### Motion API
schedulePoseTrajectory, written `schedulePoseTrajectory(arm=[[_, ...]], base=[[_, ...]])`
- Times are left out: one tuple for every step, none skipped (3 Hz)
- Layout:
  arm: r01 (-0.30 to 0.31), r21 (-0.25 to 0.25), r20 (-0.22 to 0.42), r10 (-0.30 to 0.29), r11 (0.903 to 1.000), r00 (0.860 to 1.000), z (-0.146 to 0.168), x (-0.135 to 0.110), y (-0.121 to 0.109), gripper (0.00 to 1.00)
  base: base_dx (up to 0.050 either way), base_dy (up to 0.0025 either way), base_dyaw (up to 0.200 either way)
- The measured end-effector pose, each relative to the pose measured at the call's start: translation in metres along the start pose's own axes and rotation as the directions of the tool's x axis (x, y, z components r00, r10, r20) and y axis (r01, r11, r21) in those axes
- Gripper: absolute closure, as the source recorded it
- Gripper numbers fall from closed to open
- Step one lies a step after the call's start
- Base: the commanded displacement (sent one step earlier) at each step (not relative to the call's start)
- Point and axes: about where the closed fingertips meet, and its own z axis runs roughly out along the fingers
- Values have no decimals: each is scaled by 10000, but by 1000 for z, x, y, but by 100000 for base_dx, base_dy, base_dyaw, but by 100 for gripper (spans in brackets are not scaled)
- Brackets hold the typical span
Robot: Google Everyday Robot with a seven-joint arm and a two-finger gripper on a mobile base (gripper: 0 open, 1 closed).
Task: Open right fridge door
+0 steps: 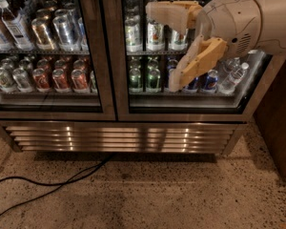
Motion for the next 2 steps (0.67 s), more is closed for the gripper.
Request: schedulePoseTrajectory(arm=[[-535,339,235,527,9980,9983,-5,41,-18,0],[-537,339,238,529,9980,9983,-5,41,-18,0]], base=[[0,0,0],[3287,247,15002]])
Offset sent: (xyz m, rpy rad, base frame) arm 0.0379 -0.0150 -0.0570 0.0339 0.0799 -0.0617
